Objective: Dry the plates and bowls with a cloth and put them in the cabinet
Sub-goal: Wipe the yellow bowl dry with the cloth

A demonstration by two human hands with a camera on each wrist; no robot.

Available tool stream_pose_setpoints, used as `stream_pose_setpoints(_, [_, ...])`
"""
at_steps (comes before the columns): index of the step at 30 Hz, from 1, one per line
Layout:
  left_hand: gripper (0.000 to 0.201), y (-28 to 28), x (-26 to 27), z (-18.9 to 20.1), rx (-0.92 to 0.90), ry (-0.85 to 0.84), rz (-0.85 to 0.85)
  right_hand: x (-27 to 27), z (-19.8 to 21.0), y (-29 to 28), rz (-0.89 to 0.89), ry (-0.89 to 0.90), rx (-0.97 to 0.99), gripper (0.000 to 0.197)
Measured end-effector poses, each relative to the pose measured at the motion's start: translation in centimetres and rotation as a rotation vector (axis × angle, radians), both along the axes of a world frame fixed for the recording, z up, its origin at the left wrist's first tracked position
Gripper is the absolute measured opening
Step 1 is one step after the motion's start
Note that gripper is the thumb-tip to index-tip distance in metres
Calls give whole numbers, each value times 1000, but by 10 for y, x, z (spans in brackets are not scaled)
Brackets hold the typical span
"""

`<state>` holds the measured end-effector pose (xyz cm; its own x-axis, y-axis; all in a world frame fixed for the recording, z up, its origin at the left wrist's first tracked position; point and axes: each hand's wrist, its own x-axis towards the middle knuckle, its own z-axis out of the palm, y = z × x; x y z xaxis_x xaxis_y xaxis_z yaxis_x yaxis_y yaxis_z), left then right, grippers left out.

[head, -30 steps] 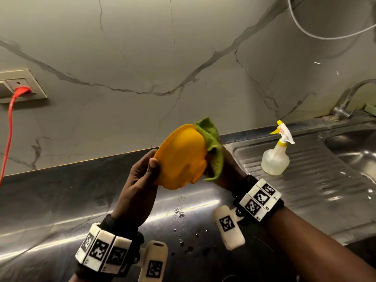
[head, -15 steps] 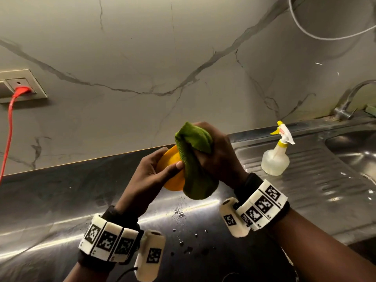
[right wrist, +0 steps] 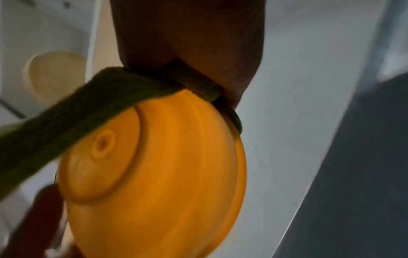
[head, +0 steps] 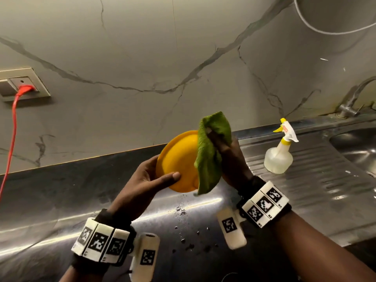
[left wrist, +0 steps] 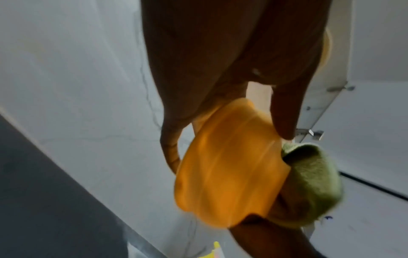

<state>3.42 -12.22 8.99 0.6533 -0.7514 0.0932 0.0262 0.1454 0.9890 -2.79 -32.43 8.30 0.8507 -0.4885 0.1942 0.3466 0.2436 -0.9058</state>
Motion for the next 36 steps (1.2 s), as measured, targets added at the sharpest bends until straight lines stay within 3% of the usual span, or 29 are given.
stream_pose_setpoints(4, [75,-8,3,9,131,-150,-36,5,-2,0,33,-128,-595,22])
stream_pose_setpoints(7, [73,-11,1,10,80,-181,-27,10,3,0,15,-178,-745,25])
stream_pose_setpoints(9, [67,-8,-1,12,-3,-147,-16,12,5,1,10,-189,-547,18])
stream_pose_setpoints(11, [65,-5,-2,12,-83,-78,9,10,2,5,14,-118,-174,16])
stream_pose_setpoints(13, [66,-5,-3,8,-118,-25,21,6,-14,4,111,12,111,30])
stream_pose_setpoints(15, [73,-5,-6,0,-108,11,15,2,-25,3,211,109,200,52])
stream_pose_setpoints(18, [92,-5,-12,-2,-21,32,-11,-1,-16,-2,171,94,159,26])
stream_pose_setpoints(20, [89,-7,-11,2,52,10,-40,-1,-4,-6,107,24,13,14])
stream_pose_setpoints(25, [65,-15,-3,11,92,-119,-31,10,9,-8,83,-85,-668,27])
stream_pose_setpoints(27, [58,-15,-2,6,9,-104,-9,13,15,-6,76,-128,-595,22])
stream_pose_setpoints(29, [64,-13,-3,3,-75,-44,18,13,15,-3,71,-112,-349,22])
stream_pose_setpoints(31, [79,-11,-1,-2,-125,43,85,10,5,-1,105,-9,-107,28])
stream_pose_setpoints(33, [79,-9,-2,-5,-138,97,120,3,-8,1,186,79,61,20])
stream_pose_setpoints(36, [71,-9,-8,-12,-94,130,107,-1,-19,3,208,91,132,14])
